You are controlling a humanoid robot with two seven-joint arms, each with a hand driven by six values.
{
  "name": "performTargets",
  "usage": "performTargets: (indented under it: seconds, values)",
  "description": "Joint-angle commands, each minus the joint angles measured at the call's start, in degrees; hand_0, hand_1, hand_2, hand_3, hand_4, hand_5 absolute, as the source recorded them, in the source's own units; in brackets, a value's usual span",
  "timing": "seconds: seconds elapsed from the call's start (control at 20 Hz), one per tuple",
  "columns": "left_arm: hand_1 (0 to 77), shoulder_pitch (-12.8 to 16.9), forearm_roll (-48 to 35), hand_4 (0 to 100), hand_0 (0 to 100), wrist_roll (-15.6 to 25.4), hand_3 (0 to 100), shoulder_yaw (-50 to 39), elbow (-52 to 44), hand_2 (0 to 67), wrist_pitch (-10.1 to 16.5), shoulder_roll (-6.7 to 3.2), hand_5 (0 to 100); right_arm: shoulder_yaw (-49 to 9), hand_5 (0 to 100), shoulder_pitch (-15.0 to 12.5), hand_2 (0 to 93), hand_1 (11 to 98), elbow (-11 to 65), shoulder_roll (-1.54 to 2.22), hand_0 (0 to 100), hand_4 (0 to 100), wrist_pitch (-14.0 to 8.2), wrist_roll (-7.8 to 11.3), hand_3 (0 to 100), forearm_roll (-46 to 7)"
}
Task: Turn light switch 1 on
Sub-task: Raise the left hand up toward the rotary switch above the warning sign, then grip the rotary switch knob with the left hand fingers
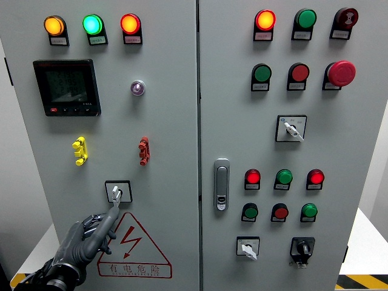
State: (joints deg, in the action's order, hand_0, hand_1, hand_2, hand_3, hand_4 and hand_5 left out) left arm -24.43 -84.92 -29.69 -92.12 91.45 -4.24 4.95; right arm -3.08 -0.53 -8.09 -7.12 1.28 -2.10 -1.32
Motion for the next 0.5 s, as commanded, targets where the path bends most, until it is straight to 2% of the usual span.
performTargets:
  seconds: [0.0,0.15,0.25,0.45]
  values:
    - [48.2,-0.3,-0.1,100,0,0.0,81,0.0,0.0,40.1,-0.7,-0.12,72,0.0,10,0.0,0.0,19.6,0.0,0.0,0,19,0.0,-0.01,20,0.0]
    - [54.7,-0.7,-0.1,100,0,0.0,82,0.0,0.0,41.0,-0.7,-0.03,73,0.0,10,0.0,0.0,20.1,0.0,0.08,0,19,0.0,-0.01,20,0.0]
    - [57.5,-0.9,-0.2,100,0,0.0,82,0.0,0.3,41.2,-0.7,0.06,73,0.0,10,0.0,0.0,20.0,0.0,0.0,0,19,0.0,-0.01,20,0.0]
    - [59.9,-1.7,-0.3,100,0,-0.1,82,0.4,1.2,41.5,-1.4,0.23,73,0.0,10,0.0,0.0,20.0,0.0,0.08,0,19,0.0,-0.01,20,0.0]
